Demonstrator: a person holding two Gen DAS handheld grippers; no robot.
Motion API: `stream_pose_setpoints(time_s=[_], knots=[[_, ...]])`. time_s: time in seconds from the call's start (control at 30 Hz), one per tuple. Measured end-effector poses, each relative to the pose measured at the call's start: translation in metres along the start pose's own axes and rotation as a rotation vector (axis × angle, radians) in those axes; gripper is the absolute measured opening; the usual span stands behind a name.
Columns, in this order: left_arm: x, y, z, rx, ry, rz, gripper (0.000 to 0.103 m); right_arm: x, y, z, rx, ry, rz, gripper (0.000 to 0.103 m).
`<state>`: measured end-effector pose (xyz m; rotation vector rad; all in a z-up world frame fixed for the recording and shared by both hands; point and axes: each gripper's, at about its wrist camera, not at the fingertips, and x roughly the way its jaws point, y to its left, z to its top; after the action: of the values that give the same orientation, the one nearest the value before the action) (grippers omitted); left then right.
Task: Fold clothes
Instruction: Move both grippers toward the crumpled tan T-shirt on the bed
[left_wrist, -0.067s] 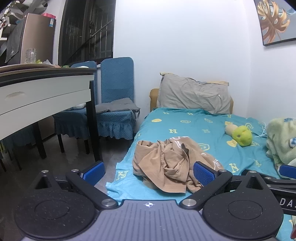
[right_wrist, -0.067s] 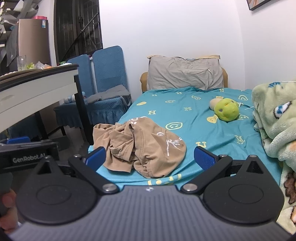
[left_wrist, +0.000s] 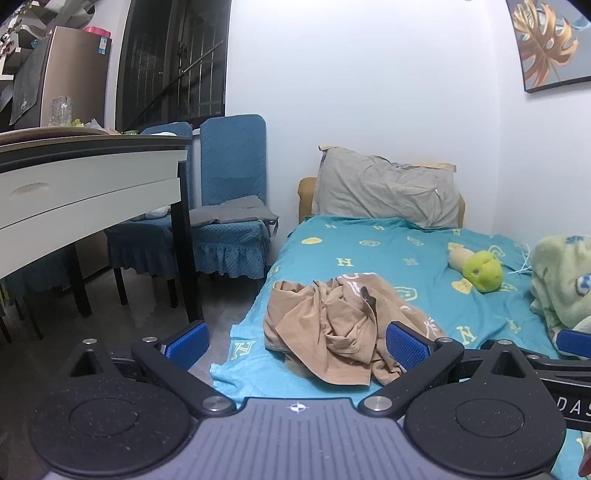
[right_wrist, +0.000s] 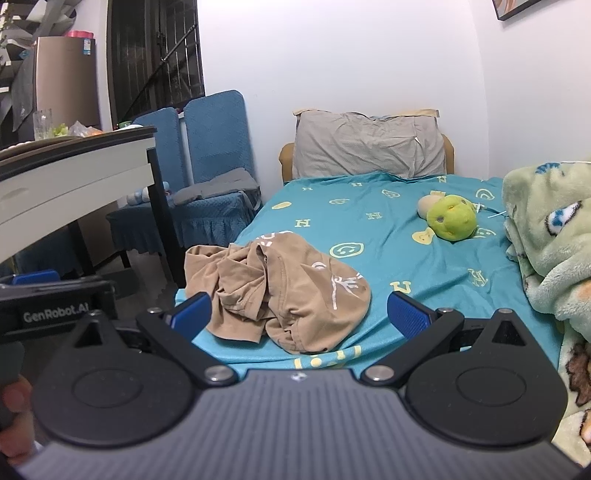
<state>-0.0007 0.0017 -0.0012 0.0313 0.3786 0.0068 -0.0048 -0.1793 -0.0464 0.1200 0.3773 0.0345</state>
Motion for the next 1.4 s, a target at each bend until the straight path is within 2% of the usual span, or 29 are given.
stream_pose_setpoints(time_s=[0.27,0.57,0.83,0.93,1.03,1.1,1.17,1.23,1.3,1.4], knots=[[0.000,-0.004,0.008,-0.002,0.005,0.008,0.103,-0.001,-0.003,-0.001,0.055,-0.016,0.000,0.103],[-0.006,-0.002,0.005,0.006,-0.012,0.011,0.103,-0.004,0.002,0.008,-0.001,0.002,-0.086,0.103],[-0.006,-0.005,0.000,0.015,-0.014,-0.012,0.103,-0.008,-0.003,0.007,0.054,0.003,-0.027,0.103],[-0.006,-0.006,-0.002,0.017,-0.015,-0.019,0.103,-0.006,-0.011,0.006,0.116,0.013,-0.019,0.094],[-0.006,-0.007,-0.004,0.018,-0.017,-0.026,0.103,-0.005,-0.016,0.005,0.133,0.027,-0.023,0.072],[-0.006,-0.008,-0.005,0.019,-0.018,-0.031,0.103,-0.005,-0.016,0.004,0.126,0.027,-0.029,0.061],[-0.006,-0.009,-0.006,0.020,-0.020,-0.036,0.103,-0.007,-0.015,0.004,0.116,0.012,-0.035,0.044],[-0.006,-0.009,-0.007,0.024,-0.016,-0.035,0.103,-0.011,-0.014,0.005,0.110,-0.011,-0.036,0.040],[-0.005,-0.009,-0.009,0.030,-0.016,-0.036,0.103,-0.015,-0.015,0.007,0.116,-0.051,-0.047,0.039],[0.003,-0.016,-0.013,0.069,-0.017,-0.034,0.103,-0.020,-0.013,0.022,0.107,-0.149,-0.092,0.040]])
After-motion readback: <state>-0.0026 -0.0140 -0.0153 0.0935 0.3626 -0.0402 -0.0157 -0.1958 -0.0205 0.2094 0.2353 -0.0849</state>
